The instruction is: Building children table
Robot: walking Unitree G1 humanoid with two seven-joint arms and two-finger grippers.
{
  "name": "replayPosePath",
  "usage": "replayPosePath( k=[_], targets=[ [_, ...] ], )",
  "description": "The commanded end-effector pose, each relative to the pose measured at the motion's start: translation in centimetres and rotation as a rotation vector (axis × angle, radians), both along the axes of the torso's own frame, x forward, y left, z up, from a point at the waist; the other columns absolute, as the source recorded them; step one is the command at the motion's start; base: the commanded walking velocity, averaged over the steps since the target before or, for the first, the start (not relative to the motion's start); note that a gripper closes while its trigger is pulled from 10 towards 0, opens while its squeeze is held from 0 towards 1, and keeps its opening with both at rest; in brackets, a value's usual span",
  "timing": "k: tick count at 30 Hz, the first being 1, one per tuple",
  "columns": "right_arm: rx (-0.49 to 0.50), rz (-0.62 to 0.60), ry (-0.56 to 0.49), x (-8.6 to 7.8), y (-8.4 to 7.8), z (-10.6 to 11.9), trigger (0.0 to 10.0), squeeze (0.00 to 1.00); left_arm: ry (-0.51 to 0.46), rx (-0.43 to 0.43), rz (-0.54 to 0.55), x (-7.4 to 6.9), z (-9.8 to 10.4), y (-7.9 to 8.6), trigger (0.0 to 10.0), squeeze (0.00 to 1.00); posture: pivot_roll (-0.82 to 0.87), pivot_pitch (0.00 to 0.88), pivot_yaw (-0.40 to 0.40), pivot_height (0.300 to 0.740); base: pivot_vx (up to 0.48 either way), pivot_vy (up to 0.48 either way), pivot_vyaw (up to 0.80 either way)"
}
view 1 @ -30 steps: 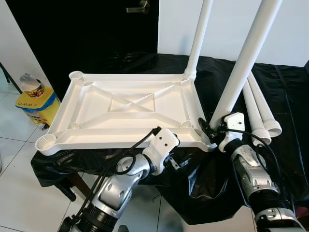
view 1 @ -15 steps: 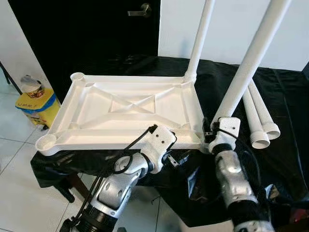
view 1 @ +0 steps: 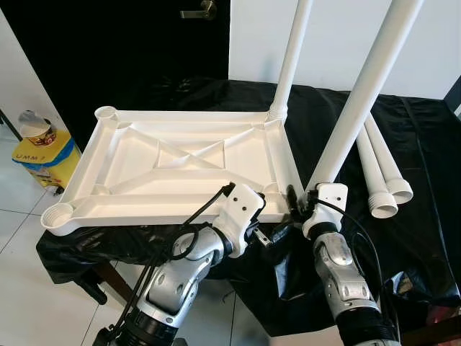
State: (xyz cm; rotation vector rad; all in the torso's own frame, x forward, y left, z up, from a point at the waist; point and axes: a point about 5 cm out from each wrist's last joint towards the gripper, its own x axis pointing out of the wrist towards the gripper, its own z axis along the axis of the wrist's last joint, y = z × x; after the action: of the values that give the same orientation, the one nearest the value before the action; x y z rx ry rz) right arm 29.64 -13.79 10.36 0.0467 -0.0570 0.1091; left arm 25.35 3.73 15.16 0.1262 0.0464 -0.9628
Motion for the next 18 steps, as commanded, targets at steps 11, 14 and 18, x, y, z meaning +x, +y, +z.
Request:
replayPosePath(
  k=[11,14,18],
  targets=[
    [-0.061,0.219,-0.045,-0.1,-1.4,1.7,10.0,0.00,0.015,0.001,0.008,0.1,0.1,0.0,10.0,0.00,0.02,0.012,-0.045,0.740,0.000,0.000,0.00],
    [-0.120,0.281,-0.055,0.6,-2.2,2.2,10.0,0.00,0.019,-0.009,0.004,0.1,0.3,0.0,10.0,0.00,0.01,0.026,-0.033,0.740,0.000,0.000,0.00],
    [-0.150,0.306,-0.049,0.9,-2.8,2.3,10.0,0.00,0.024,-0.013,-0.002,-0.1,0.3,0.0,10.0,0.00,0.01,0.032,-0.030,0.740,0.000,0.000,0.00]
  ],
)
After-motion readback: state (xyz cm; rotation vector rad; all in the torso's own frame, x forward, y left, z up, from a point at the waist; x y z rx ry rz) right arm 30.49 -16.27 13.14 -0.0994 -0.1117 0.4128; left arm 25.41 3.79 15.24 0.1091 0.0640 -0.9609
